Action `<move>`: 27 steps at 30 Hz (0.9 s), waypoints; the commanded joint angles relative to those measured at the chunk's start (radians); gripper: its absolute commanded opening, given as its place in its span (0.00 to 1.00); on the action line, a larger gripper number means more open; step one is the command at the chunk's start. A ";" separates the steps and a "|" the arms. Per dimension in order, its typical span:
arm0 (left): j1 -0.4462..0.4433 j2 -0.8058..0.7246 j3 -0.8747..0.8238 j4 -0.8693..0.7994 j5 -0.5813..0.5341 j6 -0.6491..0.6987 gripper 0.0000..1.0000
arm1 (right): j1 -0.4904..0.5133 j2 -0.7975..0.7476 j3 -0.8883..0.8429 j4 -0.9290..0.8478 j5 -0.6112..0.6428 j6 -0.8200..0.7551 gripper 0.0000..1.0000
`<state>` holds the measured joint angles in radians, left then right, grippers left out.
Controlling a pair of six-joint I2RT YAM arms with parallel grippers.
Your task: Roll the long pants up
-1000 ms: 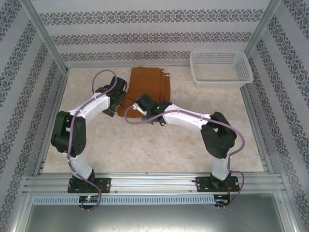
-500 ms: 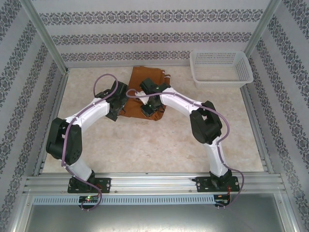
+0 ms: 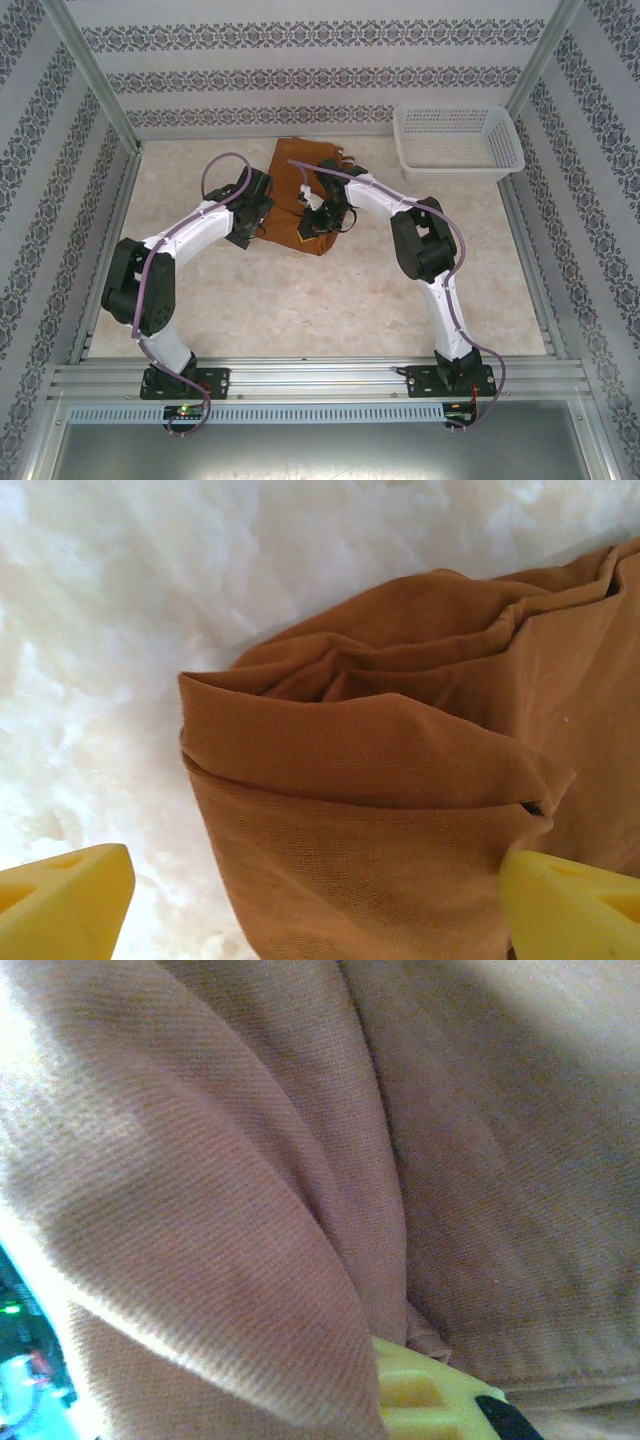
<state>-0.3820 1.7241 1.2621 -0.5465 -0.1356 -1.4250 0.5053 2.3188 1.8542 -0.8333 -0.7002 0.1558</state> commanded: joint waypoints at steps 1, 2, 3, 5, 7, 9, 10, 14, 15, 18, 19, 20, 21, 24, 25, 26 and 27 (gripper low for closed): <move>-0.027 0.058 0.080 0.038 0.003 0.004 0.89 | -0.020 0.067 -0.006 -0.046 -0.124 0.070 0.00; -0.032 0.078 0.104 0.038 0.007 0.007 0.88 | -0.023 0.073 -0.013 -0.037 -0.131 0.072 0.00; -0.038 0.100 0.129 0.037 0.015 0.013 0.87 | -0.025 0.077 -0.022 -0.027 -0.146 0.073 0.00; -0.048 0.135 0.167 0.044 0.026 0.018 0.86 | -0.028 0.091 -0.030 -0.016 -0.172 0.085 0.00; -0.059 0.163 0.190 0.061 0.027 0.015 0.84 | -0.030 0.107 -0.029 -0.018 -0.192 0.087 0.00; -0.063 0.204 0.221 0.045 0.014 0.012 0.80 | -0.030 0.112 -0.035 -0.015 -0.202 0.085 0.00; -0.063 0.230 0.241 0.022 0.004 0.008 0.74 | -0.030 0.113 -0.040 -0.013 -0.205 0.085 0.00; -0.057 0.323 0.307 -0.061 -0.086 0.003 0.22 | -0.030 0.105 -0.065 -0.007 -0.209 0.079 0.00; -0.057 0.343 0.312 -0.063 -0.112 0.002 0.07 | -0.030 0.101 -0.073 -0.006 -0.210 0.077 0.00; -0.050 0.409 0.328 -0.082 -0.156 -0.017 0.00 | -0.030 0.093 -0.099 0.001 -0.203 0.074 0.00; -0.046 0.433 0.341 -0.116 -0.161 -0.034 0.00 | -0.030 0.090 -0.107 -0.001 -0.193 0.073 0.00; -0.042 0.454 0.353 -0.146 -0.165 -0.047 0.00 | -0.030 0.085 -0.112 -0.001 -0.182 0.070 0.00; -0.039 0.474 0.358 -0.167 -0.165 -0.056 0.00 | -0.030 0.077 -0.122 -0.002 -0.165 0.065 0.00; -0.033 0.488 0.320 -0.164 -0.163 -0.071 0.00 | -0.028 0.023 -0.157 0.006 -0.073 0.060 0.46; -0.032 0.486 0.302 -0.156 -0.160 -0.076 0.00 | -0.027 -0.004 -0.168 0.007 -0.030 0.059 0.59; -0.031 0.485 0.293 -0.155 -0.159 -0.078 0.00 | -0.026 -0.034 -0.184 0.016 0.007 0.064 0.62; -0.031 0.484 0.286 -0.156 -0.157 -0.078 0.00 | -0.026 -0.069 -0.203 0.030 0.049 0.069 0.64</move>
<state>-0.4393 2.1399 1.6112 -0.6136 -0.2264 -1.4712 0.4744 2.3005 1.7264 -0.7048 -0.8783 0.2276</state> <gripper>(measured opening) 0.049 0.605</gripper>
